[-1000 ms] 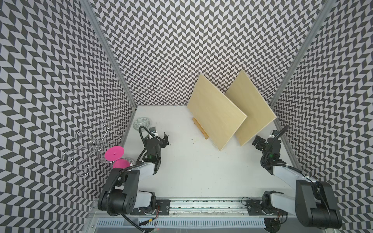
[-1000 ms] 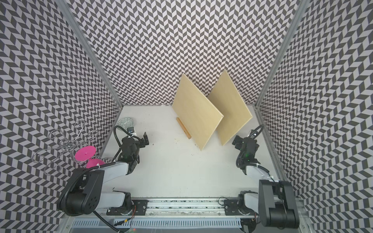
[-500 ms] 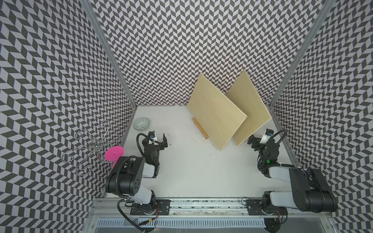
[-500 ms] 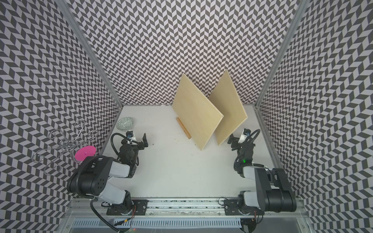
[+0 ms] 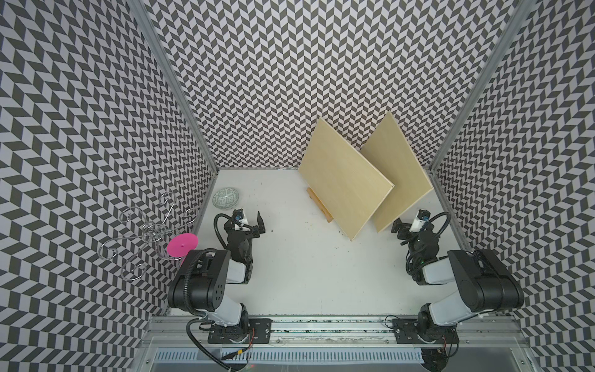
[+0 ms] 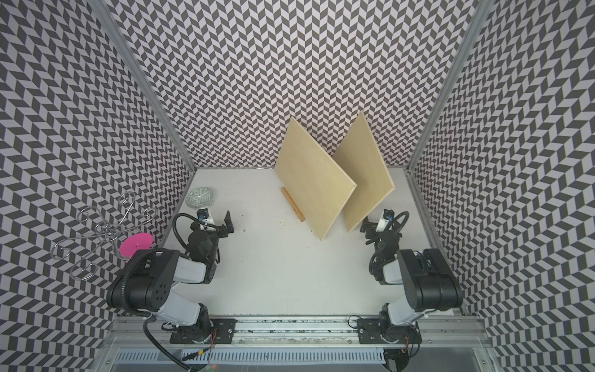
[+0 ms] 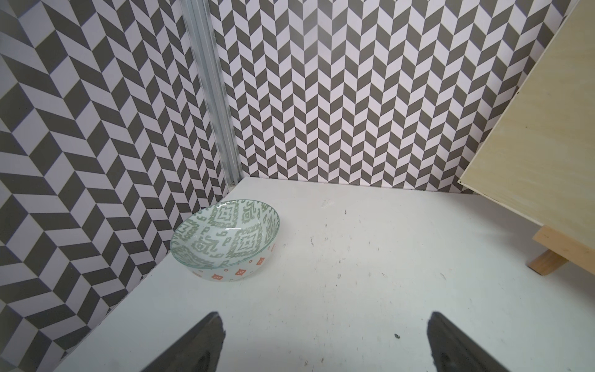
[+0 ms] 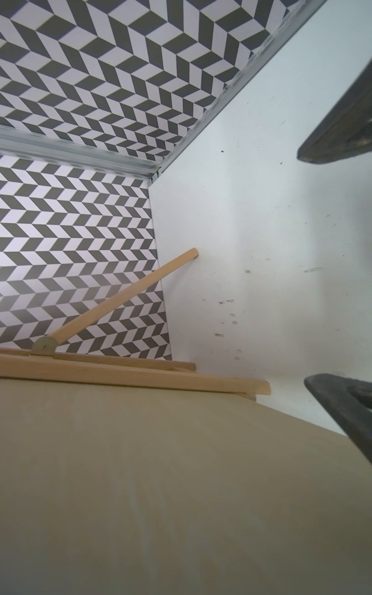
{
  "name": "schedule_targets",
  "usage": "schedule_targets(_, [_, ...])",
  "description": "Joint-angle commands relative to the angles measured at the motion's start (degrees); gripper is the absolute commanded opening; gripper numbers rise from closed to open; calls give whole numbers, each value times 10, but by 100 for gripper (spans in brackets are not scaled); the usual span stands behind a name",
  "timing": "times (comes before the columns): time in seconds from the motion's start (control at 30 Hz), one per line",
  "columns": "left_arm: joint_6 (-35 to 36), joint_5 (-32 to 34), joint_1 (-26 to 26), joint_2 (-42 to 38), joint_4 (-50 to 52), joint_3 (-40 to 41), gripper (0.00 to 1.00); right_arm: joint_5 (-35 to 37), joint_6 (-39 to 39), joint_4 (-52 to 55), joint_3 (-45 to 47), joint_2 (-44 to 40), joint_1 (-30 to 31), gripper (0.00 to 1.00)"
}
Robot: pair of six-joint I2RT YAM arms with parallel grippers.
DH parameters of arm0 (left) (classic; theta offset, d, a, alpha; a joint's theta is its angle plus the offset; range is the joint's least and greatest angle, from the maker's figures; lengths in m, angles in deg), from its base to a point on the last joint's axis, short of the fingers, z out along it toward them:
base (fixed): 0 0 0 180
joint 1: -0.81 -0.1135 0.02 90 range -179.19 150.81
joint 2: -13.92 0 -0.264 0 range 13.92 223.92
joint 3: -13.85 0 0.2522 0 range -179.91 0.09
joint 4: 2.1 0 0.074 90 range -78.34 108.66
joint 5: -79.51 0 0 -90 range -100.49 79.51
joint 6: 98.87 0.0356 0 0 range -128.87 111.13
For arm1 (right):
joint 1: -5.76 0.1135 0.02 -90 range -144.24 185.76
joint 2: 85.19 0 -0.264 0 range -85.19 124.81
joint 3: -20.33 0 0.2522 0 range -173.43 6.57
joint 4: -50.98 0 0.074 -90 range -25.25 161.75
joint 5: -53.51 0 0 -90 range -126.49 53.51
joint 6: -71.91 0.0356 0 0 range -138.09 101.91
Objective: Assemble the easel
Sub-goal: Reset both arms
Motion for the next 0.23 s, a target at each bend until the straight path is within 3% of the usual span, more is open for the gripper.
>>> schedule_targets(0.0, [-1, -1, 1, 1, -17, -7, 100, 11, -10, -29, -13, -10, 7, 99])
schedule_targets(0.2, [-3, 2, -1, -1, -22, -3, 100, 11, -10, -35, -11, -9, 6, 99])
